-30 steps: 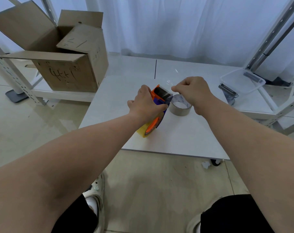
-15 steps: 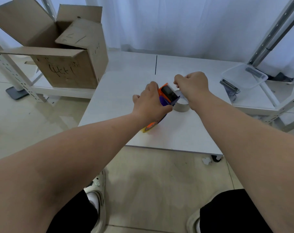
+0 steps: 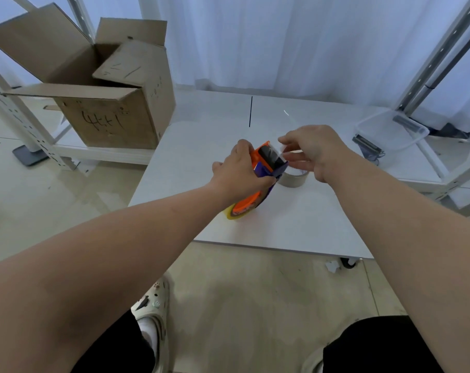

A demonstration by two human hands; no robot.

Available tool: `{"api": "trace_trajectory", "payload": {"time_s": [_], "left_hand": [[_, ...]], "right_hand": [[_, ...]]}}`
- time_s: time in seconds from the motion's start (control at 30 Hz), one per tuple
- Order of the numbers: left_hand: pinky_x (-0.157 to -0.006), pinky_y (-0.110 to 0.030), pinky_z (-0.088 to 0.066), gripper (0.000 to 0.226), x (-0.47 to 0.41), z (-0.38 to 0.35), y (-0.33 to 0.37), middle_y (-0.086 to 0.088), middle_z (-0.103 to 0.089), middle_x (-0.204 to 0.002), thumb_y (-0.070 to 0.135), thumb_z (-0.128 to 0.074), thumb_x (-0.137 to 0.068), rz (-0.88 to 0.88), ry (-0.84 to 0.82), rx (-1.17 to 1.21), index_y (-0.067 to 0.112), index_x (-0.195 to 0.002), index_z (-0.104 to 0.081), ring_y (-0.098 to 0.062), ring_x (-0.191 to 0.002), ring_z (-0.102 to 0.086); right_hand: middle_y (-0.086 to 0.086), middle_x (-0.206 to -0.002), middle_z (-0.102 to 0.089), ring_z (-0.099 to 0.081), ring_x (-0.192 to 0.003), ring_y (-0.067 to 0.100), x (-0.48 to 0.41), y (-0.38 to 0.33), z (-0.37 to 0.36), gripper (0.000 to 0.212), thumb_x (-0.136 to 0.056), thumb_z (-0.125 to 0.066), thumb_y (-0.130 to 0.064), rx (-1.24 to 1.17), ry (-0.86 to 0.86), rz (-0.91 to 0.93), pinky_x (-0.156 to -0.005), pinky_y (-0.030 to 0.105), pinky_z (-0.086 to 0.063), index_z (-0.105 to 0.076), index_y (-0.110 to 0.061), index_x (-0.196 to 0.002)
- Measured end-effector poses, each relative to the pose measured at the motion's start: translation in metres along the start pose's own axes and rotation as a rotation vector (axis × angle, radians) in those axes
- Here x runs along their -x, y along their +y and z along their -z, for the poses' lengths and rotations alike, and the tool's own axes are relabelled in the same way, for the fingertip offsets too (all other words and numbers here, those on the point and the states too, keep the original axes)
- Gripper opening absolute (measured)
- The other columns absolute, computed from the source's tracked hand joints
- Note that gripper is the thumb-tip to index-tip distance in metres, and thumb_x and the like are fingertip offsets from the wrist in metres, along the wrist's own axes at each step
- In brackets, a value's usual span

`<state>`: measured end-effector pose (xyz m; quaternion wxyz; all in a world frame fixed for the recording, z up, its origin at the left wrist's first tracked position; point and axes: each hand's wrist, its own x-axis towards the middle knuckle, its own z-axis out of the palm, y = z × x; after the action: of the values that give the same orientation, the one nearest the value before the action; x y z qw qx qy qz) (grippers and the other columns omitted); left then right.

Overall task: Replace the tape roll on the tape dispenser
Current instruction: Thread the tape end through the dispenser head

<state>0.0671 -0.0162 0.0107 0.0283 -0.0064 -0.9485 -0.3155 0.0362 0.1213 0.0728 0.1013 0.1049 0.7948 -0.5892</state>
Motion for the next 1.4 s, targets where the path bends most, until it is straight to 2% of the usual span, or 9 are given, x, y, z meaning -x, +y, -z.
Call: {"api": "trace_trajectory", "payload": {"time_s": [0.1,0.17,0.3,0.4,0.53,0.67,0.8,1.17,1.4], "left_hand": [[-0.092,-0.042,-0.037,0.080,-0.003,0.005,0.003,0.003,-0.051,-0.111,0.071,-0.062,-0.068,-0.001,-0.055,0.017,0.021,-0.123,-0.033,-0.020,-0.097,-0.052],[-0.097,-0.042,-0.041,0.086,-0.007,0.012,0.004,0.000,-0.049,-0.125,0.067,-0.067,-0.067,0.009,-0.122,0.137,0.023,-0.133,-0.034,-0.021,-0.108,-0.052],[-0.074,-0.018,-0.044,0.058,-0.014,0.033,0.005,0.000,-0.048,-0.125,0.034,-0.071,-0.081,0.003,-0.329,0.426,0.024,-0.131,-0.043,-0.008,-0.098,-0.053],[-0.073,-0.017,-0.043,0.046,-0.018,0.044,0.000,0.005,-0.050,-0.117,0.016,-0.064,-0.084,0.022,-0.414,0.459,0.028,-0.126,-0.047,-0.005,-0.096,-0.053],[-0.079,-0.020,-0.047,0.032,-0.021,0.047,0.003,-0.001,-0.060,-0.116,0.011,-0.063,-0.084,-0.022,-0.329,0.552,0.021,-0.114,-0.057,-0.015,-0.101,-0.059],[-0.093,-0.035,-0.047,0.015,-0.027,0.048,0.011,-0.010,-0.065,-0.103,0.006,-0.054,-0.083,0.018,-0.259,0.574,0.015,-0.089,-0.065,-0.019,-0.096,-0.057],[-0.093,-0.031,-0.041,0.016,-0.030,0.057,0.013,-0.009,-0.066,-0.108,0.011,-0.054,-0.085,0.023,-0.276,0.538,0.015,-0.072,-0.063,-0.018,-0.103,-0.055],[-0.082,-0.020,-0.041,0.013,-0.035,0.066,0.012,-0.002,-0.068,-0.109,0.013,-0.059,-0.087,-0.034,-0.185,0.592,0.017,-0.076,-0.063,-0.011,-0.099,-0.058],[-0.083,-0.026,-0.045,0.012,-0.035,0.067,0.012,-0.013,-0.068,-0.105,0.012,-0.060,-0.085,-0.039,-0.183,0.589,0.017,-0.075,-0.063,-0.015,-0.093,-0.059]], "right_hand": [[0.010,-0.086,-0.064,-0.065,-0.076,0.023,0.003,0.000,0.003,0.006,-0.084,-0.065,-0.012,-0.018,-0.026,-0.018,-0.063,0.029,-0.055,-0.059,-0.012,-0.086],[0.011,-0.090,-0.066,-0.067,-0.082,0.026,0.003,0.000,0.005,0.006,-0.084,-0.065,-0.012,-0.019,-0.045,0.011,-0.069,0.032,-0.058,-0.060,-0.013,-0.084],[0.009,-0.090,-0.069,-0.068,-0.090,0.027,0.003,0.001,0.005,0.005,-0.085,-0.064,-0.011,0.006,-0.107,0.061,-0.083,0.038,-0.057,-0.059,-0.013,-0.084],[0.008,-0.089,-0.069,-0.068,-0.090,0.027,0.004,0.002,0.005,0.010,-0.085,-0.065,-0.010,-0.007,-0.142,0.078,-0.085,0.037,-0.056,-0.057,-0.014,-0.079],[0.008,-0.088,-0.069,-0.068,-0.088,0.025,0.004,0.000,0.005,0.010,-0.084,-0.064,-0.009,0.003,-0.171,0.104,-0.081,0.033,-0.057,-0.057,-0.013,-0.079],[0.009,-0.093,-0.070,-0.068,-0.091,0.024,0.006,-0.001,0.000,0.010,-0.083,-0.066,-0.010,0.031,-0.198,0.137,-0.076,0.029,-0.057,-0.058,-0.013,-0.078],[0.005,-0.090,-0.071,-0.069,-0.085,0.019,0.008,-0.002,-0.002,0.010,-0.083,-0.066,-0.010,0.046,-0.249,0.174,-0.070,0.023,-0.056,-0.059,-0.014,-0.078],[0.007,-0.091,-0.069,-0.067,-0.086,0.020,0.004,-0.001,-0.003,0.006,-0.083,-0.065,-0.009,0.103,-0.230,0.216,-0.077,0.026,-0.057,-0.062,-0.009,-0.089],[0.008,-0.093,-0.068,-0.065,-0.089,0.020,0.008,-0.005,-0.004,0.007,-0.082,-0.065,-0.011,0.181,-0.252,0.269,-0.077,0.026,-0.055,-0.064,-0.008,-0.089]]}}
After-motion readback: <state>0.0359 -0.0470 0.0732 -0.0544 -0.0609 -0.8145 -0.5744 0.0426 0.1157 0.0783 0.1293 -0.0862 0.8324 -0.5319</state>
